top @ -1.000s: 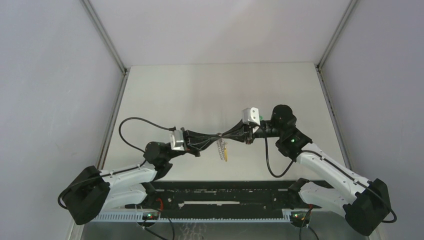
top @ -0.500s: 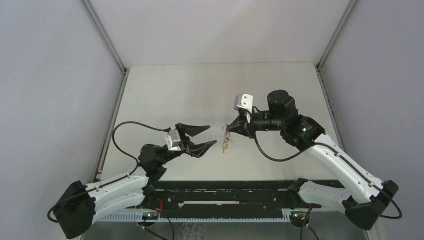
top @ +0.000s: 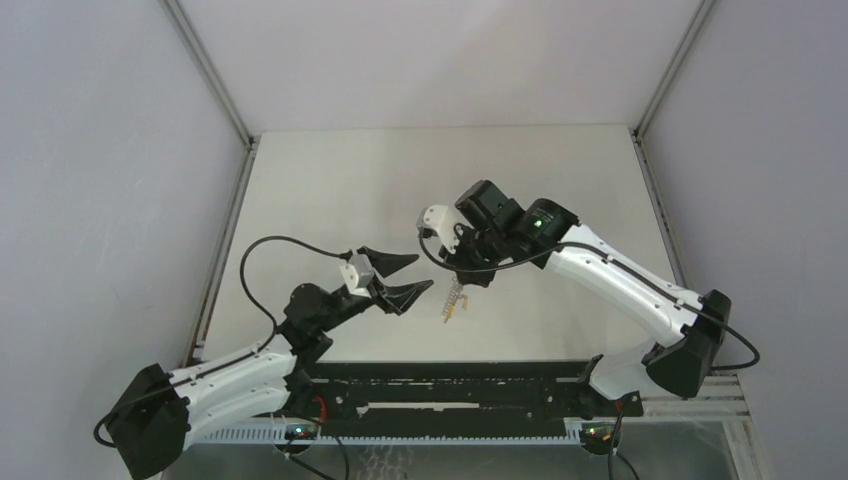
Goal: Put the keys on the keyring
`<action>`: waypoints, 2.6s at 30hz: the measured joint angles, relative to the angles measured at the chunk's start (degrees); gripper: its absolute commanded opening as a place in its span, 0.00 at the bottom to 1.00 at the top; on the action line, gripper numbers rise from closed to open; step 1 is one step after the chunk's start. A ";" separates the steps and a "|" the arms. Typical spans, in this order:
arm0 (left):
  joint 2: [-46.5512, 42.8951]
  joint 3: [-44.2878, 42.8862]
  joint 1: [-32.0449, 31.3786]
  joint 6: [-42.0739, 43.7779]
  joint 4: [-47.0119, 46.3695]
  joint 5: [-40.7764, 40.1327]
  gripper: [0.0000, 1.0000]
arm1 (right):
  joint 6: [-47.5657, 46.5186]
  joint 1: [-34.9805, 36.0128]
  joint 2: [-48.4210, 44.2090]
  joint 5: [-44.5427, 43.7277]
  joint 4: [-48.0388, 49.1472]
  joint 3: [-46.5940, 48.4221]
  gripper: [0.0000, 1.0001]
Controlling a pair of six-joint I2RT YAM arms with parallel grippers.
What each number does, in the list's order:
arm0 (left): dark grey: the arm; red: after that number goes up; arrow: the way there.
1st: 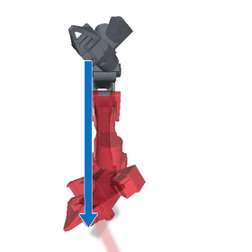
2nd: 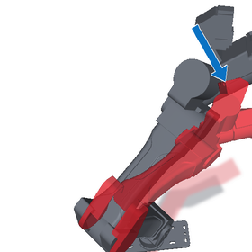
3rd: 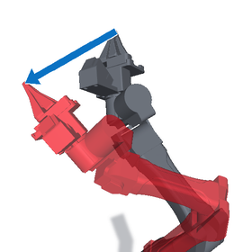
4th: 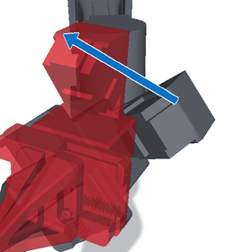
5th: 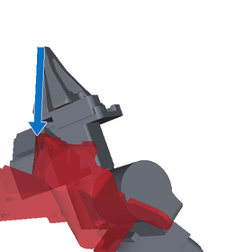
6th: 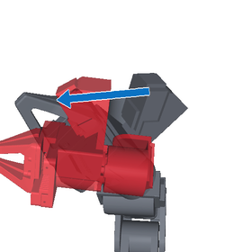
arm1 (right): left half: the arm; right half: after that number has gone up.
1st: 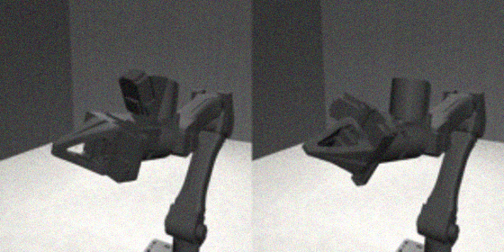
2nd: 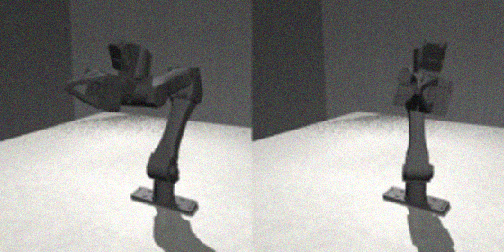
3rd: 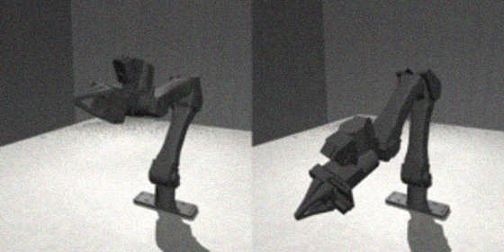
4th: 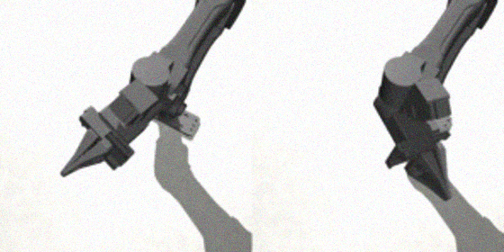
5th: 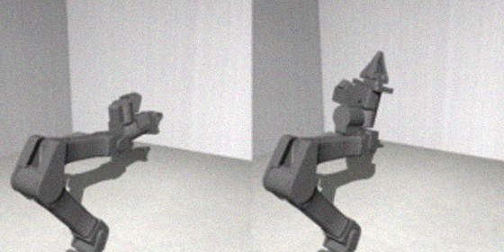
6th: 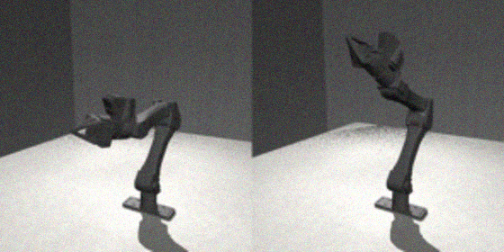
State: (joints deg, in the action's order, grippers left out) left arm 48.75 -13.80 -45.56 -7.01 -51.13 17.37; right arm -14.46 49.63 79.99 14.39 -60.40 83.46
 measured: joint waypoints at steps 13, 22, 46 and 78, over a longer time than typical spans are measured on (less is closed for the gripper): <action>10.19 -0.24 0.11 -0.20 -3.82 12.55 0.54 | -3.34 2.32 4.74 -1.62 -8.52 6.51 0.00; 14.10 -3.65 0.11 -1.66 -8.28 17.66 0.42 | -7.10 4.42 4.74 -0.35 -8.76 6.49 0.00; 16.55 -5.42 1.62 -1.42 -4.85 25.16 0.22 | -11.61 4.90 4.33 2.69 -7.21 4.92 0.00; 15.76 -4.85 4.52 -5.70 -12.22 25.57 0.00 | -11.91 3.85 -1.95 5.01 -0.17 -0.28 0.26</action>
State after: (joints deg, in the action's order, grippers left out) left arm 64.51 -18.65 -41.04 -12.71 -63.35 42.94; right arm -26.37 53.47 78.04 19.40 -60.58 83.18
